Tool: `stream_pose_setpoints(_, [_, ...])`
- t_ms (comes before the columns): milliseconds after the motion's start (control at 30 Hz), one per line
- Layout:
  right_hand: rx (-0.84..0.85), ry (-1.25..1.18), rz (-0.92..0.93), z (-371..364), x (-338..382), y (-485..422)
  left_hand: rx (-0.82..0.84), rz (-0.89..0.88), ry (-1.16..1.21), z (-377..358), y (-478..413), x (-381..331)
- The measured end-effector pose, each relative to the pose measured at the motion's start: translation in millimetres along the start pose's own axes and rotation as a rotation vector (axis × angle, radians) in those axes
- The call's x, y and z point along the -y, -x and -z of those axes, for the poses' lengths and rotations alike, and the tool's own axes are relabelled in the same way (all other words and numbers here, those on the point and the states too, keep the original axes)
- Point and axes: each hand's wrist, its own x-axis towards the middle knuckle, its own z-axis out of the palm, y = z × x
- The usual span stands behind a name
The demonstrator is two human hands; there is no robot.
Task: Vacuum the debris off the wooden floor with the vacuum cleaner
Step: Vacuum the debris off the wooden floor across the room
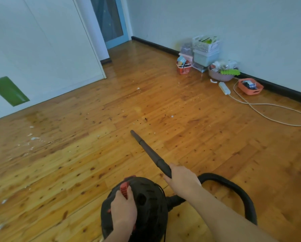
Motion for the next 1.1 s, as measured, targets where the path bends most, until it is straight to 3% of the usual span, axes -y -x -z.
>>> stream_pose_setpoints(167, [-0.051, 0.026, 0.021, -1.6, 3.2, -8.8, -0.013, -0.004, -0.023, -2.4, -12.7, -5.8])
stream_pose_setpoints(433, [-0.105, -0.047, -0.098, -5.2, -20.0, -22.0, -0.013, -0.065, 0.01, -3.6, -26.4, -20.7])
stream_pose_setpoints(700, [-0.087, 0.01, -0.029, -22.3, -1.7, -45.0, -0.007, -0.094, 0.02, -0.4, -44.8, -23.3])
stream_pose_setpoints(1100, [-0.122, 0.029, -0.083, -24.3, -3.8, -64.5, -0.026, -0.119, 0.081, 0.2, -60.8, -30.7])
